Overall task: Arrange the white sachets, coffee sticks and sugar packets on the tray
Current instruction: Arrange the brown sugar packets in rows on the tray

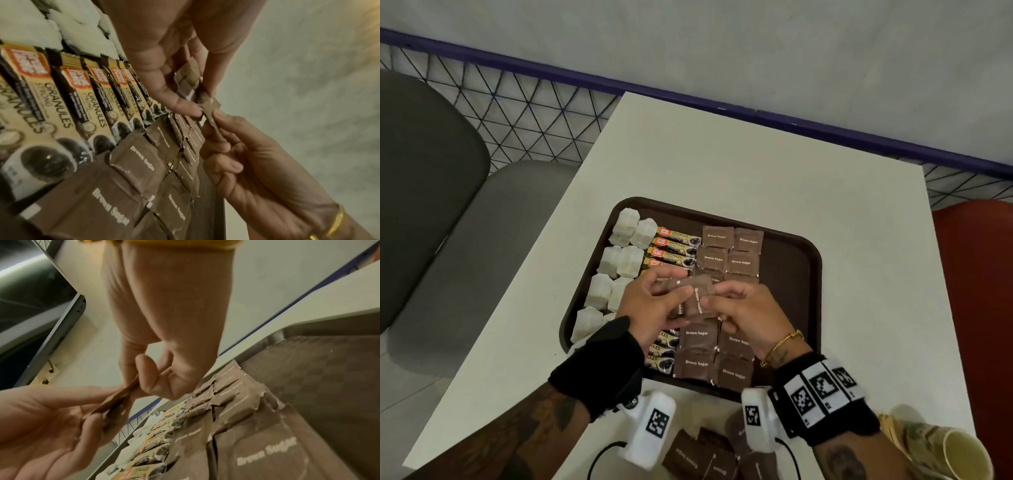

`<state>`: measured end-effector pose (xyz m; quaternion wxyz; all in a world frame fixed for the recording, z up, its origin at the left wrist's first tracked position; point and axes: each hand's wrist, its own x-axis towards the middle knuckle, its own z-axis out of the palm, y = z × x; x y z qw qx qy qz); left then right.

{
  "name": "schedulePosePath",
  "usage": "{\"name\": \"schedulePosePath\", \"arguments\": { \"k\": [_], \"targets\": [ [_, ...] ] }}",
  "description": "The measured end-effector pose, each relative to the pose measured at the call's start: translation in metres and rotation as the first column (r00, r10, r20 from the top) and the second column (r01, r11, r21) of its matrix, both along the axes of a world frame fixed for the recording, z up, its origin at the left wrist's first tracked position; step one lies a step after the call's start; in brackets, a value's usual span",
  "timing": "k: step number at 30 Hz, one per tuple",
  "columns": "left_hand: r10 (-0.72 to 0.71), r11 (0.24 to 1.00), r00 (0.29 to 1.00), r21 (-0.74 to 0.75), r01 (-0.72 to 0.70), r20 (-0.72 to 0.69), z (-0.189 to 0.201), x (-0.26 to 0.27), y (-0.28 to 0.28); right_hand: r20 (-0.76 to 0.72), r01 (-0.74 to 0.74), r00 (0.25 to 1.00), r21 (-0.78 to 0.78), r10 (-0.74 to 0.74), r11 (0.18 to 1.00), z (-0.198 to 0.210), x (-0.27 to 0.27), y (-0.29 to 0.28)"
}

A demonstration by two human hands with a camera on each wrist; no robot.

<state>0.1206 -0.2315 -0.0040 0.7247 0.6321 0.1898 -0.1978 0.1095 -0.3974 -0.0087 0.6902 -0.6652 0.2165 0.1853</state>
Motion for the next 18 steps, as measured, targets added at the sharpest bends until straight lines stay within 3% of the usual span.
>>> {"name": "schedulePosePath", "arguments": {
  "k": [5, 10, 14, 18],
  "targets": [
    [0.096, 0.995, 0.995, -0.003, -0.096, 0.01, -0.002, 0.005, -0.004, -0.009, 0.097, 0.995, 0.065, -0.096, 0.993, -0.007, 0.003, -0.001],
    [0.129, 0.989, 0.991, -0.065, -0.131, -0.03, -0.005, 0.004, -0.007, 0.013, 0.183, 0.983, 0.033, -0.183, 0.983, -0.01, 0.018, -0.012],
    [0.111, 0.988, 0.993, -0.105, -0.115, -0.049, -0.005, 0.007, -0.003, 0.111, 0.209, 0.976, -0.212, -0.188, 0.955, -0.013, 0.059, -0.052],
    [0.102, 0.989, 0.994, -0.1, -0.106, -0.041, -0.006, 0.011, 0.003, 0.124, 0.021, 0.991, -0.495, 0.047, 0.869, -0.014, 0.099, -0.084]
  ]
}}
